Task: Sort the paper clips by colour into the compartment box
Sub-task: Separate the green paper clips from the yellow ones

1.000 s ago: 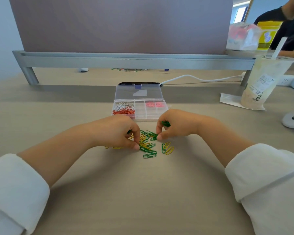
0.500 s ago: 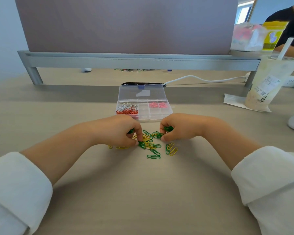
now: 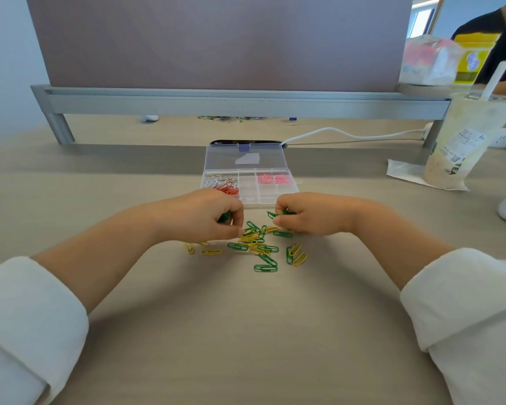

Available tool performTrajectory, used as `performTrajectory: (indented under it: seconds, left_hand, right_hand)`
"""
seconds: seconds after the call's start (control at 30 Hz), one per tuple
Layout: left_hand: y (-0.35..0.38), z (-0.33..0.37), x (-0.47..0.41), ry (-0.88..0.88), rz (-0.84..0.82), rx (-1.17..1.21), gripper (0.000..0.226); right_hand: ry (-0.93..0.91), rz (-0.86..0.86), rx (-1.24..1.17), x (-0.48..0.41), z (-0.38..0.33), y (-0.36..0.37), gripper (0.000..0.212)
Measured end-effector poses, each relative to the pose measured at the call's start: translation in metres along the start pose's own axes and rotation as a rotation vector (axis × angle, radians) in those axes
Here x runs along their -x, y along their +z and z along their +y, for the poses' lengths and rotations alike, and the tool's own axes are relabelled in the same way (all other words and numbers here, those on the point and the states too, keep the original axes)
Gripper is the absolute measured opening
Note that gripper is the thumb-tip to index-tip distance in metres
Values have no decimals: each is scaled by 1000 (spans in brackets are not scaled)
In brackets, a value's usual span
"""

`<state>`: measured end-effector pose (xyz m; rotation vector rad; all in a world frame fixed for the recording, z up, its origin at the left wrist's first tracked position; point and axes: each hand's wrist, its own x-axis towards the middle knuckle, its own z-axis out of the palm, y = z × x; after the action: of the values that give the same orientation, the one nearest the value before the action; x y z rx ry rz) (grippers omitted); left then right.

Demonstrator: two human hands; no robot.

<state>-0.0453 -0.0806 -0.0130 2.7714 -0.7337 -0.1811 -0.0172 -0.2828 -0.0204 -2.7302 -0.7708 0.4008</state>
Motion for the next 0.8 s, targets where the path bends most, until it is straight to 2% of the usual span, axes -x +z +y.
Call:
performTrajectory:
  seconds: [0.1,0.33,0.5,0.67,0.8]
  left_hand:
    - [3,-4,-1,-39,-3,79,22]
    - [7,-6,-1,-123,107,383,18]
    - [11,-9,-3,-131,201,546,22]
    - [11,-10,-2,-116,142,653,17]
    - [14,-9,-4,-150,113,752,26]
  right_hand:
    - [-19,7,-161,0,1,2,22]
    - [-9,-17,-389,0,2,5,6]
    - [-9,23,-392,-3,3,7,30]
    - [-76,42,-399,-4,2,6,22]
    - [-72,104,-444,-6,3,9,33]
